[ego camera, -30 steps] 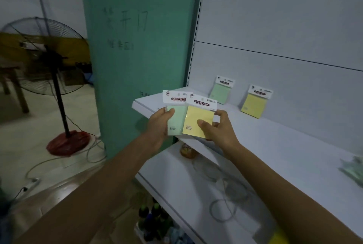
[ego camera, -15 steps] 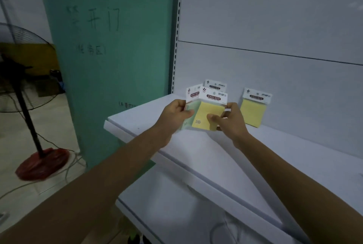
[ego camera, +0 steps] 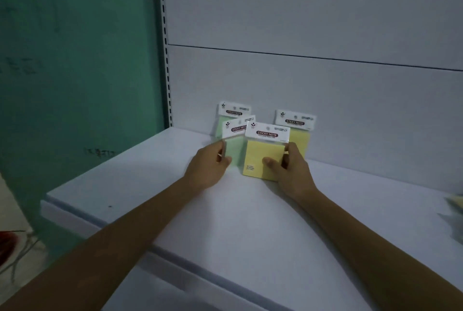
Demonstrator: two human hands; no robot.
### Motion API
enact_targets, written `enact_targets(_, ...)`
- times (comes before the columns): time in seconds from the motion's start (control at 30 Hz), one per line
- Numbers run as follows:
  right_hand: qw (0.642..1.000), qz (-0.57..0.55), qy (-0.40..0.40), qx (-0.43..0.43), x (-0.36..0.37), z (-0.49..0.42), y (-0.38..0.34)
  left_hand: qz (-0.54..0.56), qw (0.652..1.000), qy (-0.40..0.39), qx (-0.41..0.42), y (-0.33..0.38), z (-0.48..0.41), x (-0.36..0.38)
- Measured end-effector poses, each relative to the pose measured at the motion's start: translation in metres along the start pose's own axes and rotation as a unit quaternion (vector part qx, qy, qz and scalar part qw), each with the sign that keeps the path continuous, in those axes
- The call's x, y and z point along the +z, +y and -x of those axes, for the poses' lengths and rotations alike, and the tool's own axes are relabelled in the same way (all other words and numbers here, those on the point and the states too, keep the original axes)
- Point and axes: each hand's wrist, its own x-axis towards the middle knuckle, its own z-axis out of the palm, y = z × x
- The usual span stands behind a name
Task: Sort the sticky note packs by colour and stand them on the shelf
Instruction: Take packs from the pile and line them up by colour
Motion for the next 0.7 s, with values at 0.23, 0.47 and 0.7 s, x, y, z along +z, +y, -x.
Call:
enact_targets(0.23,0.999,0.019,0.001,0.046,-0.001,-0.006,0.003,-0.004,0.998,-0.029,0.057,-0.022,-0.048,-0.013)
enact_targets(0.47,0.987,0.095,0.037,0.123,0.005,-0.026,-0.011,0.053,0.995,-0.021,0.082,-0.058,-0.092,-0.024)
enact_targets(0.7,0.975,0.115,0.113,0.151,0.007,-0.037,-0.026,0.101,0.988,-0.064,0.098,-0.074,-0.114,-0.021)
